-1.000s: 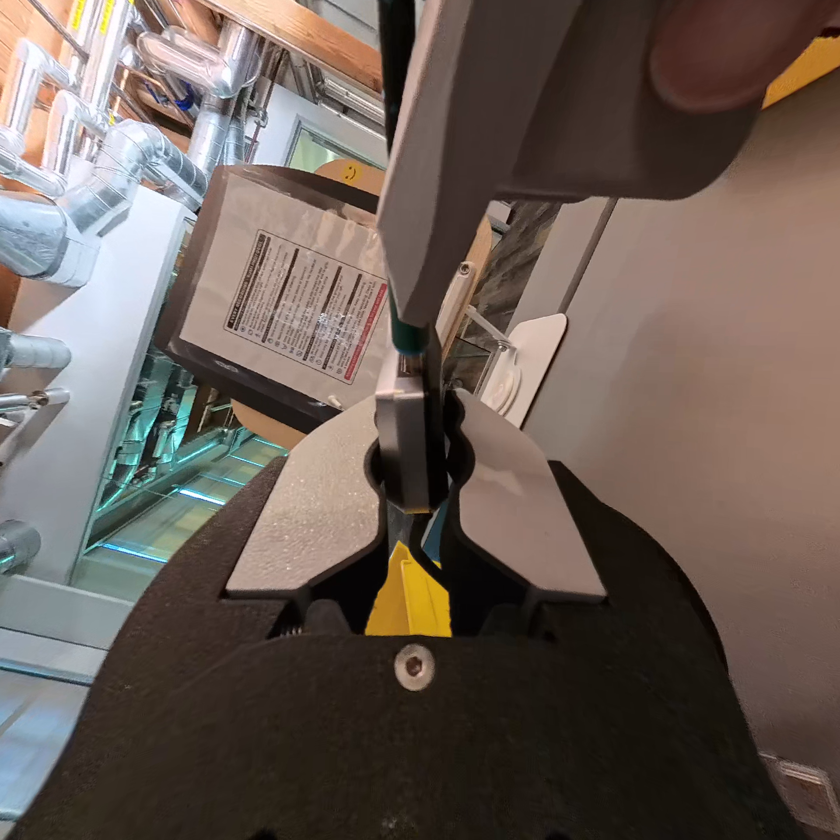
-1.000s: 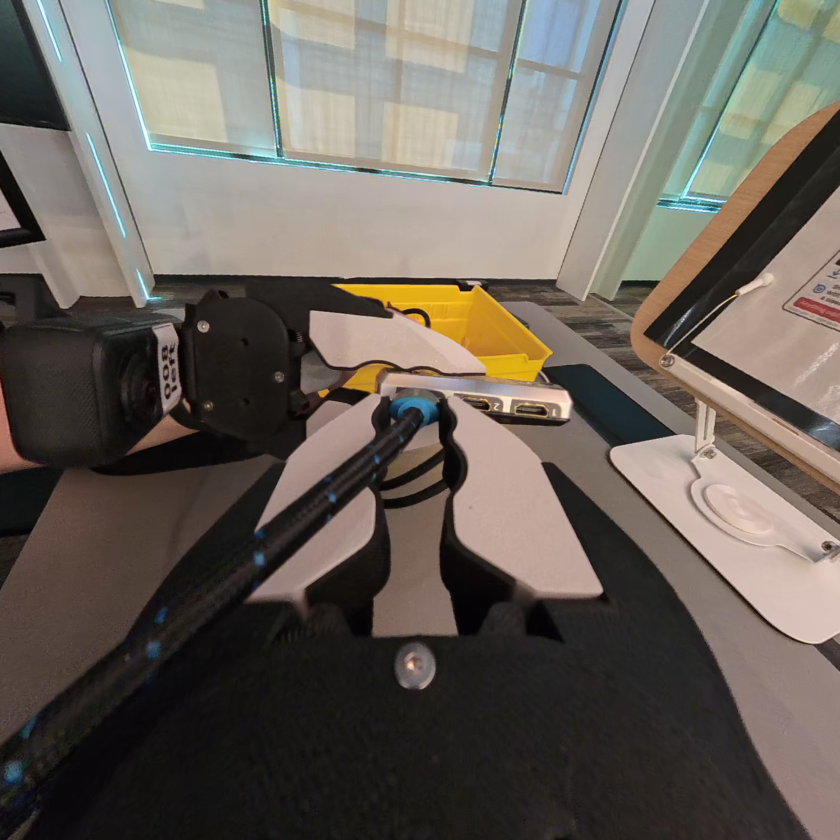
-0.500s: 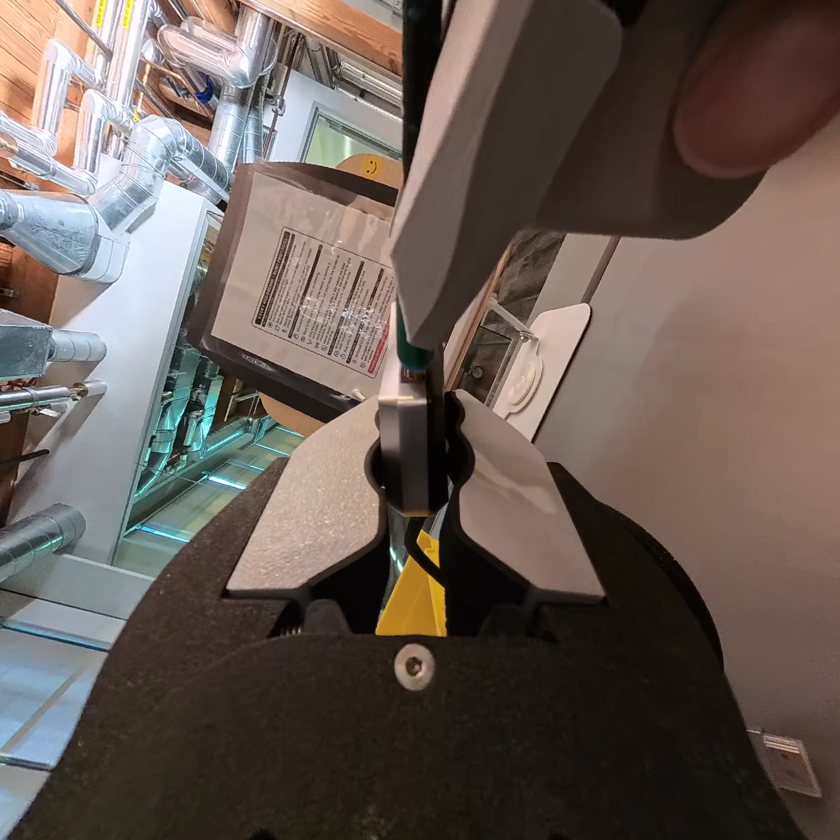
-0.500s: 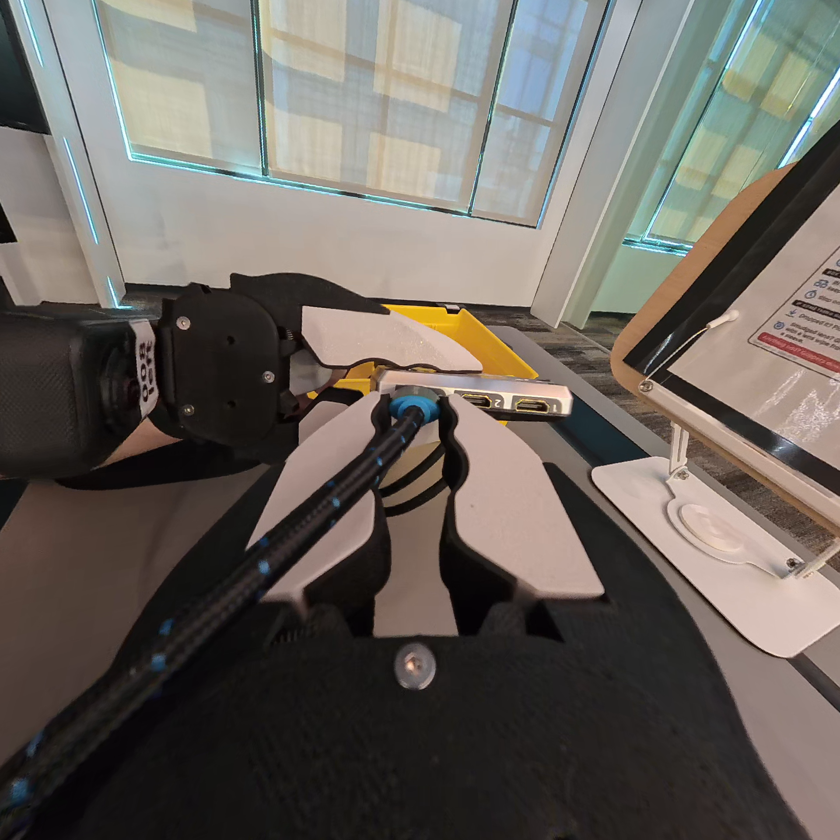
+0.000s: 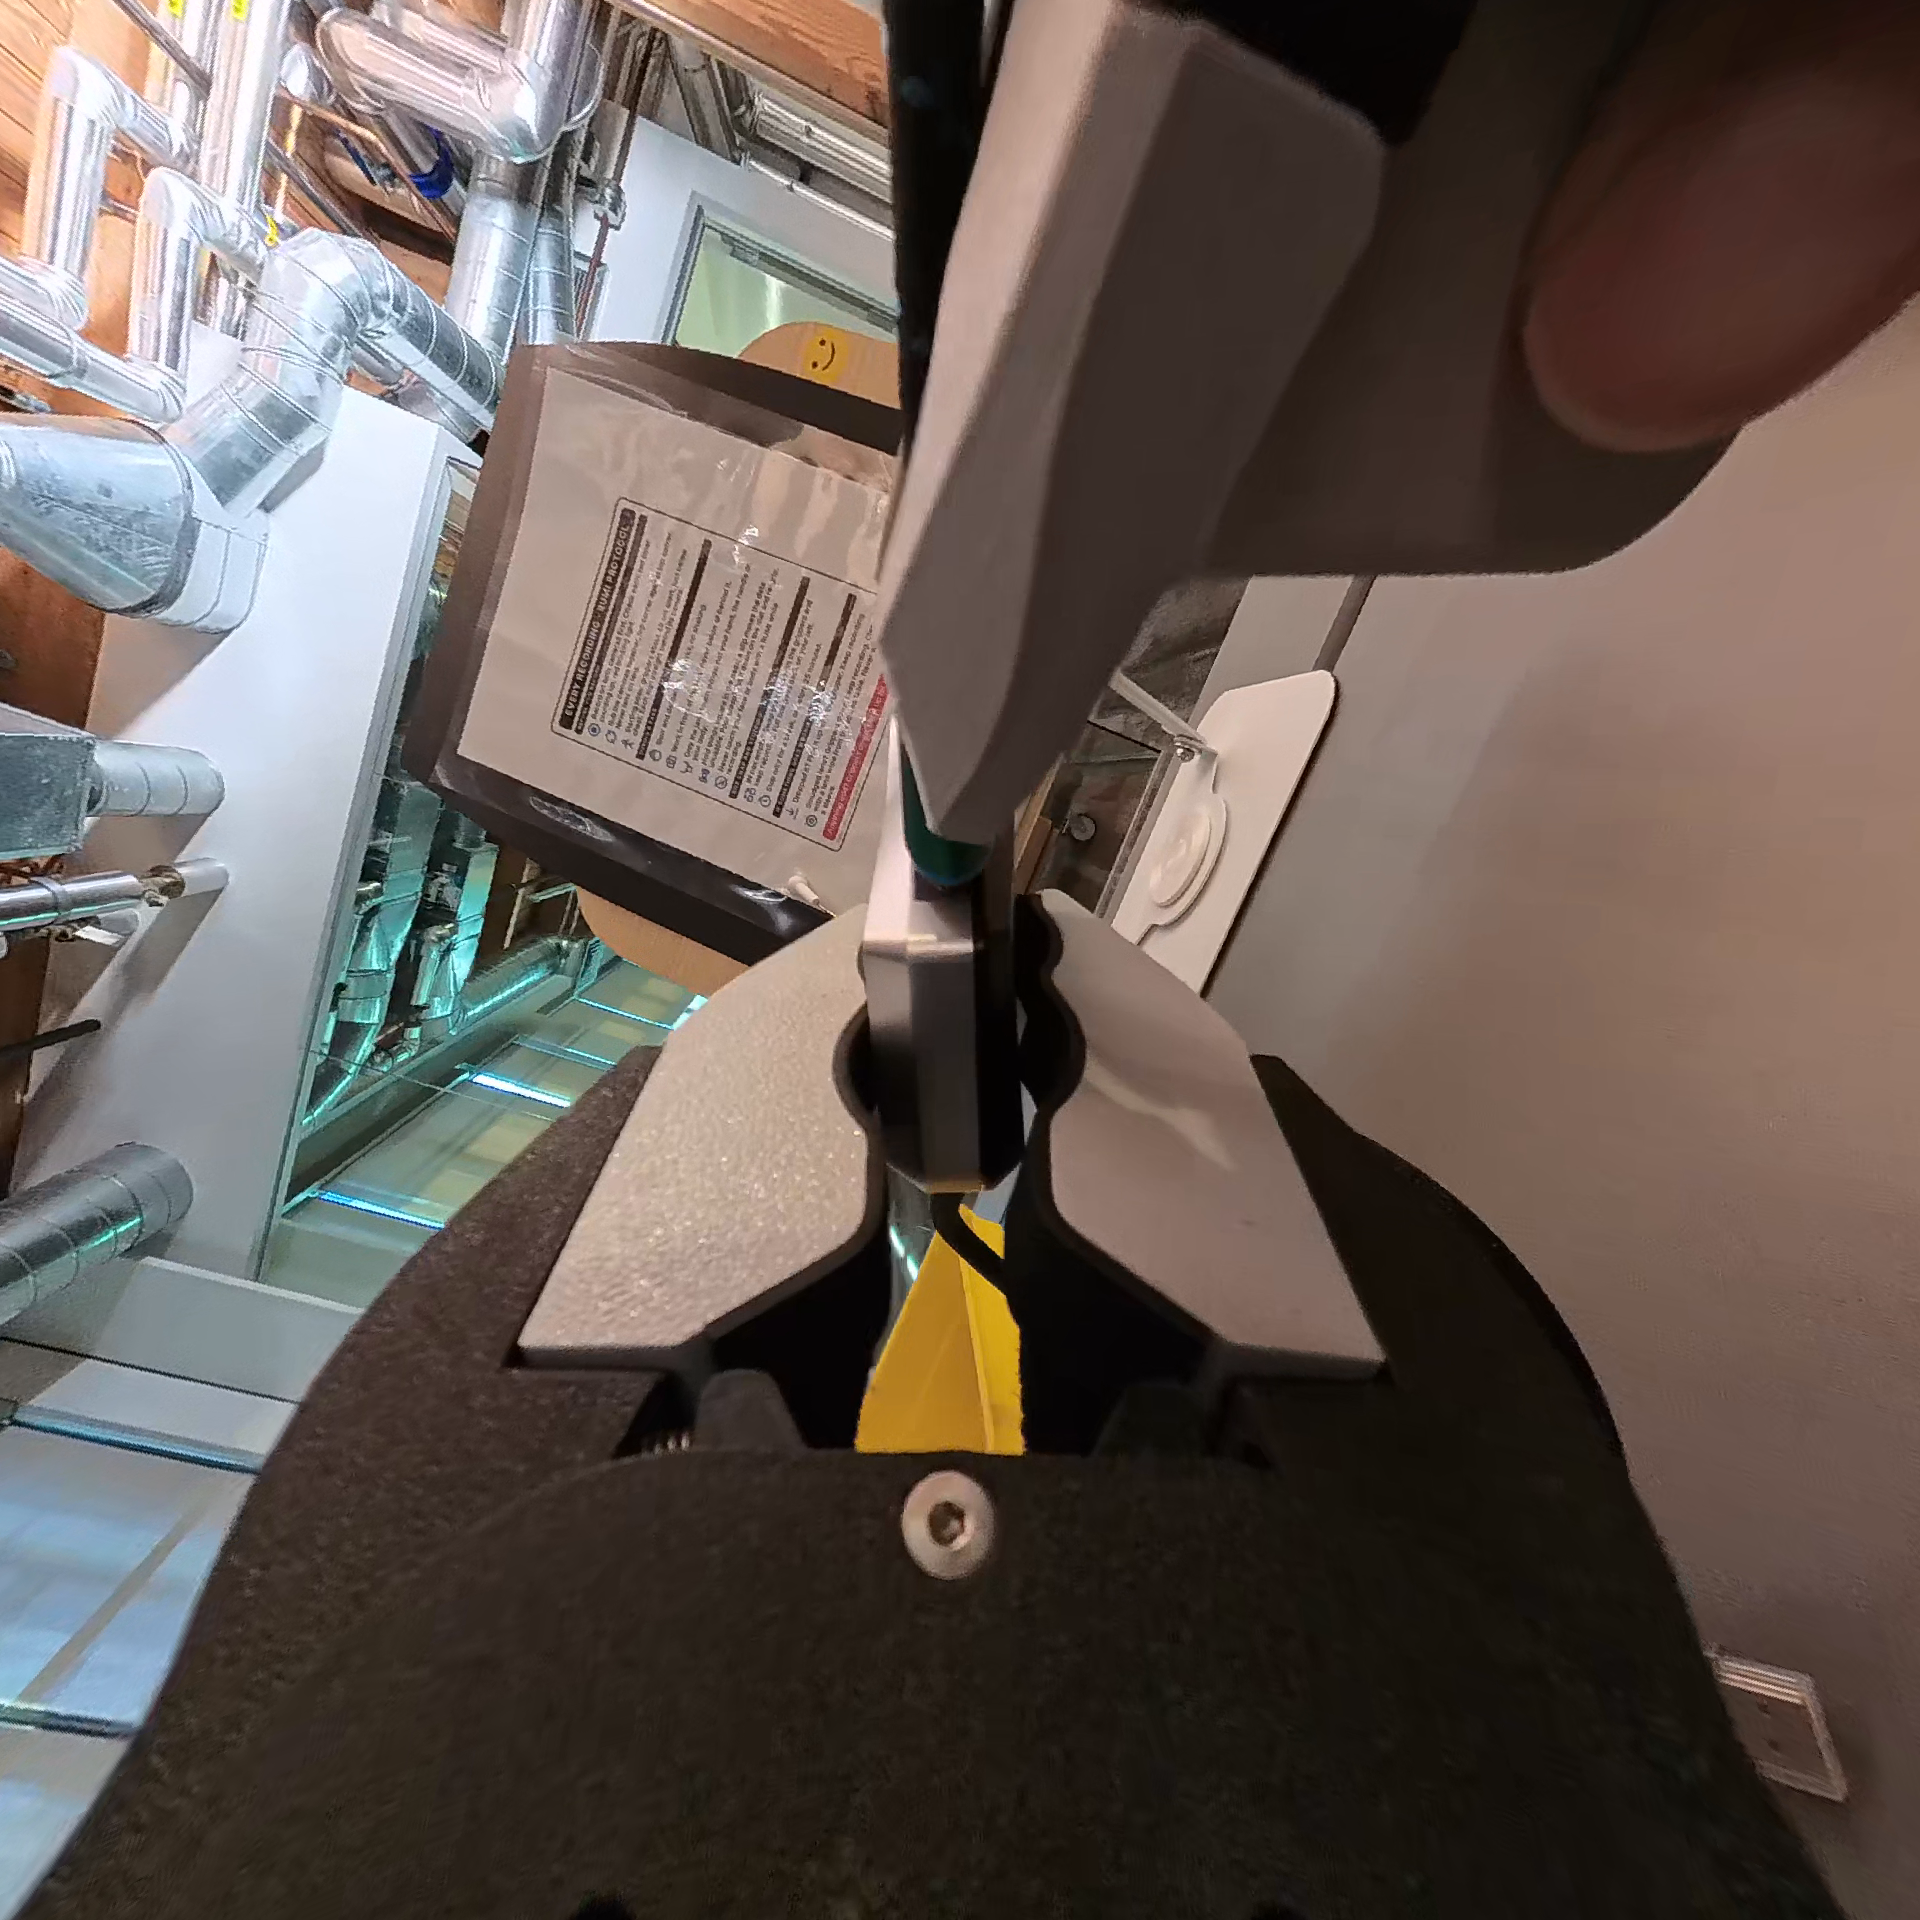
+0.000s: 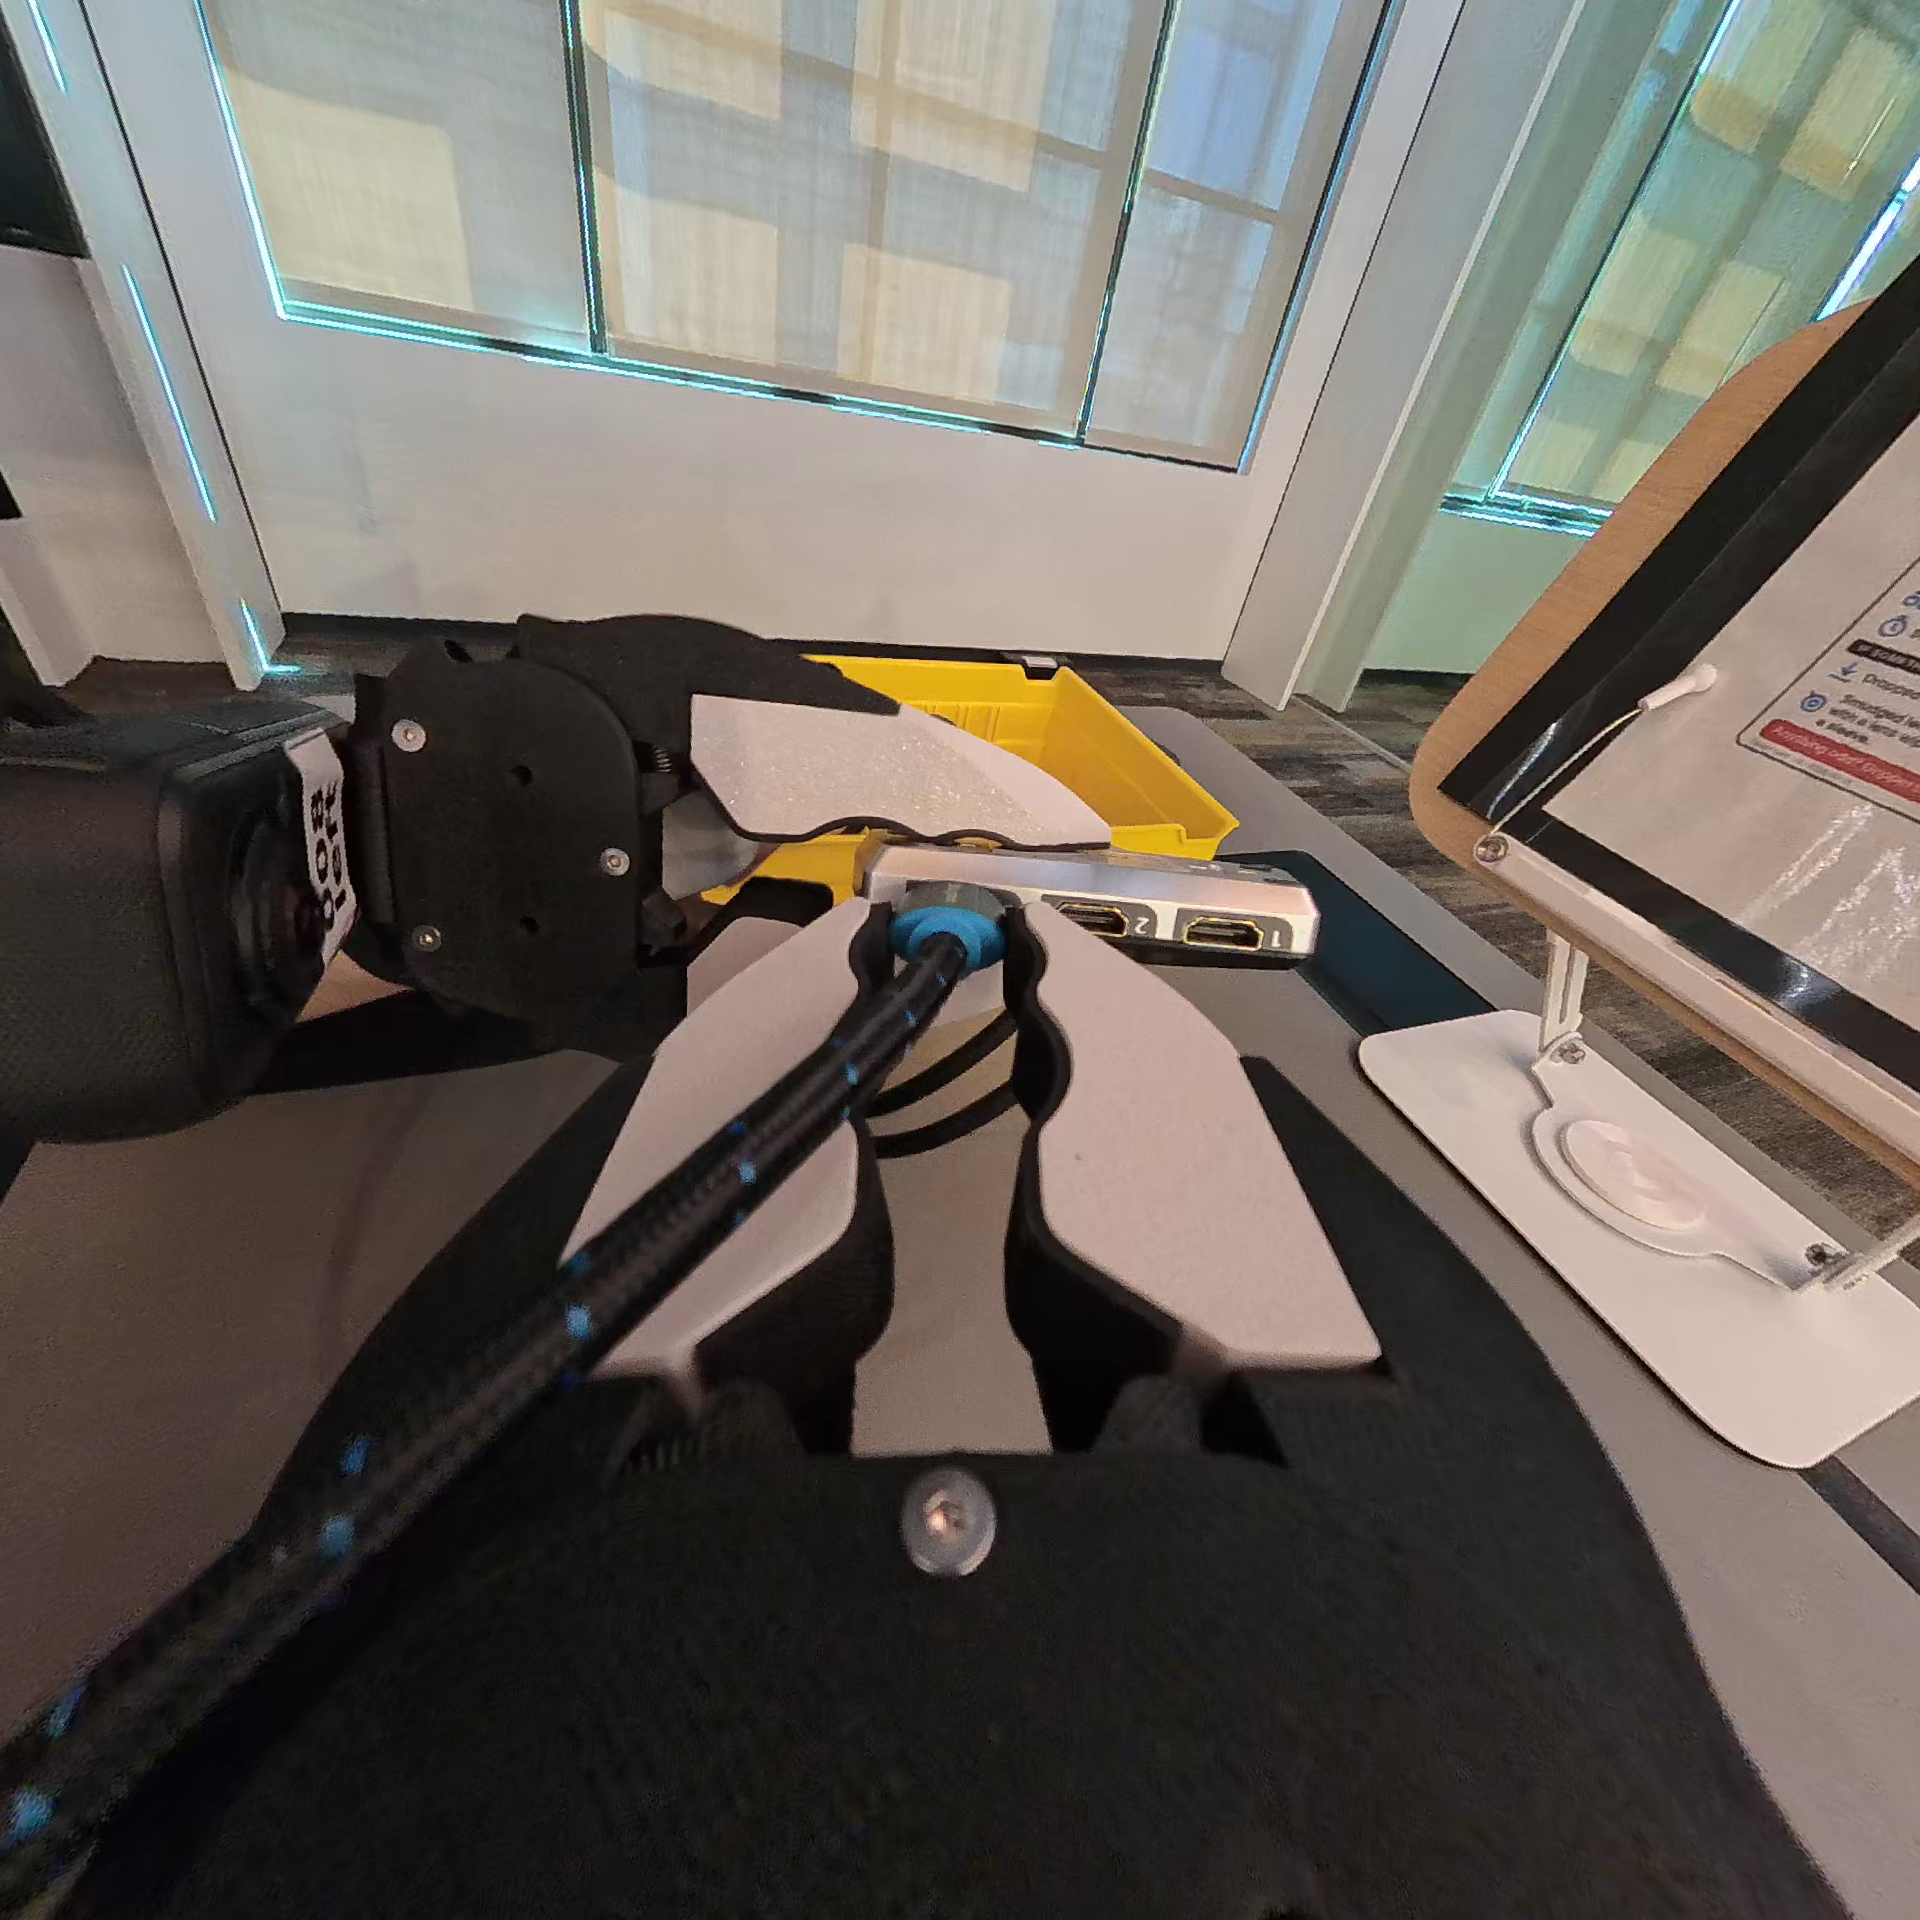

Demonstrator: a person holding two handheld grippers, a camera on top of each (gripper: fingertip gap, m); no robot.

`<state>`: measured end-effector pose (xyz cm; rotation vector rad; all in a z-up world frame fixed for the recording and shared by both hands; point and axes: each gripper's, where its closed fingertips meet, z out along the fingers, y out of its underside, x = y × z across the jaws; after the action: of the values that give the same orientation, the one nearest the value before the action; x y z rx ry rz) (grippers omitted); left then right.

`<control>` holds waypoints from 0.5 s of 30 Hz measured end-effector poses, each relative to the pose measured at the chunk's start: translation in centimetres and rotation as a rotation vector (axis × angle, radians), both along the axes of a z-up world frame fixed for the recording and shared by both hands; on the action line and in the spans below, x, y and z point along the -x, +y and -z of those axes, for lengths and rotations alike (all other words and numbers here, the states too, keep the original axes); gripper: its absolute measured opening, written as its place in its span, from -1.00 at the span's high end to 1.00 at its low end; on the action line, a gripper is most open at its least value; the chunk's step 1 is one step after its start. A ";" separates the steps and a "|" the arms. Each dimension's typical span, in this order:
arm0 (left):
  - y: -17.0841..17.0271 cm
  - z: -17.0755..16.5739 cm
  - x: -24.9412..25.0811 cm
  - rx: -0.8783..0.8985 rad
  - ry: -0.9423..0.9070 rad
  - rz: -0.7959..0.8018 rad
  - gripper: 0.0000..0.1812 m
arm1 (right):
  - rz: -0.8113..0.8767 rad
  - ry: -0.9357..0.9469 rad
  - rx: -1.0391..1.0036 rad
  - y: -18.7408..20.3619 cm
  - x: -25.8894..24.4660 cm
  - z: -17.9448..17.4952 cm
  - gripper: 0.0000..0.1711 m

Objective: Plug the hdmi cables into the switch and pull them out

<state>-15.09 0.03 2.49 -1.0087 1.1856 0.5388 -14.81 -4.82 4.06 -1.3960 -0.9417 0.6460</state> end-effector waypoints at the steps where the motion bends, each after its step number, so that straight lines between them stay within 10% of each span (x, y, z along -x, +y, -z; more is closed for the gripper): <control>1: 0.0 0.0 0.0 -0.004 0.007 0.002 0.77 | -0.003 -0.014 0.001 0.0 0.0 0.0 0.75; 15: -0.4 -0.6 0.0 -0.055 -0.016 0.019 0.76 | -0.021 0.013 -0.068 -0.5 0.1 -0.6 0.75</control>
<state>-15.04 -0.37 3.08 -0.9519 1.1594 0.5444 -14.88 -5.33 4.68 -1.3215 -0.9603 0.6324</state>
